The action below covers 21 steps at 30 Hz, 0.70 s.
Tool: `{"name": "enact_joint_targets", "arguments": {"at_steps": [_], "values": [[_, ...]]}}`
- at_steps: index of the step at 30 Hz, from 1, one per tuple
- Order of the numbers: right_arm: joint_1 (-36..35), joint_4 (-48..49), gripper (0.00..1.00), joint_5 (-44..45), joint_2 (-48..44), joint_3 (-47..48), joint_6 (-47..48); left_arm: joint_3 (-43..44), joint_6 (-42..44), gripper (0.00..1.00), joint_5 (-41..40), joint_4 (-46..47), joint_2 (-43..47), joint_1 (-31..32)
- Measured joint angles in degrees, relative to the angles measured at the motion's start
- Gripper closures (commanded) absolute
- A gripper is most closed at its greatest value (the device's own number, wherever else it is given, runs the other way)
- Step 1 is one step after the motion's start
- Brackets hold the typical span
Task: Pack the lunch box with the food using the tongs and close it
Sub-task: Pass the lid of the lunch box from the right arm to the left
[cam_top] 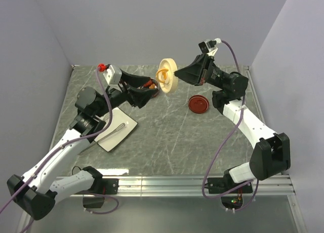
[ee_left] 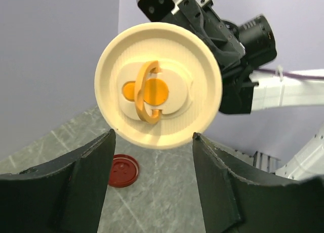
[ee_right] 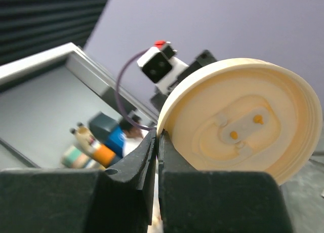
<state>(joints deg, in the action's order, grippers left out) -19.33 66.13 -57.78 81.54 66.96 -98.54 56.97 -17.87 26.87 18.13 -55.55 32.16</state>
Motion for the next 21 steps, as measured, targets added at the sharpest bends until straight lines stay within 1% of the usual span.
{"name": "enact_joint_targets", "arguments": {"at_steps": [4, 8, 9, 15, 21], "values": [[0.0, 4.37, 1.0, 4.35, 0.37, -1.57, -6.21, 2.25, -4.79, 0.32, -0.24, 2.73, -4.07, 0.0], [0.11, 6.25, 1.0, 7.26, 0.42, -2.14, -9.6, 3.67, -9.01, 0.34, -1.05, 5.16, -6.25, -0.07], [0.17, 6.82, 1.0, 7.87, 0.42, -2.43, -10.08, 4.04, -10.08, 0.37, -1.22, 5.57, -6.62, -0.11], [0.31, 7.39, 1.0, 9.6, 0.48, -3.76, -11.67, 6.47, -13.44, 0.42, -1.22, 7.54, -8.37, -0.11], [0.35, 7.8, 1.0, 10.6, 0.5, -3.78, -11.96, 7.72, -15.37, 0.42, -1.22, 8.17, -9.86, -0.11]]}}
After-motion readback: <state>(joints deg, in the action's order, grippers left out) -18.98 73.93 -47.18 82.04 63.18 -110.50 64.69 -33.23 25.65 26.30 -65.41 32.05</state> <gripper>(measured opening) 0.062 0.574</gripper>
